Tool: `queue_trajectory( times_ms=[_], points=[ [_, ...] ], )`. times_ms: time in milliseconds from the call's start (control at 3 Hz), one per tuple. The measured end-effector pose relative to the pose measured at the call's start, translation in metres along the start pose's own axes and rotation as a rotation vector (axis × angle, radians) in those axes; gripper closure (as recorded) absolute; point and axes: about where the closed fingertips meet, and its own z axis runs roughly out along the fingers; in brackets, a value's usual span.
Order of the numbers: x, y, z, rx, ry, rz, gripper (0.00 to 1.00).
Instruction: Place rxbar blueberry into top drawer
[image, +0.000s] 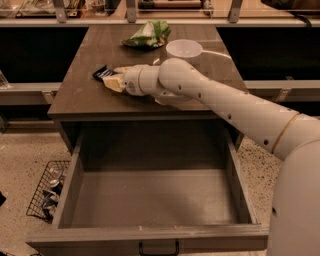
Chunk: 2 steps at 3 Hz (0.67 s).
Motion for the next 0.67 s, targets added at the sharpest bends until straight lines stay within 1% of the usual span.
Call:
queue_trajectory(
  times_ms=[333,667],
  points=[
    [-0.006,-0.003,-0.002,-0.01,0.006,0.002,1.0],
    [-0.028,-0.002,-0.013,-0.014,0.041,-0.026,1.0]
  ],
)
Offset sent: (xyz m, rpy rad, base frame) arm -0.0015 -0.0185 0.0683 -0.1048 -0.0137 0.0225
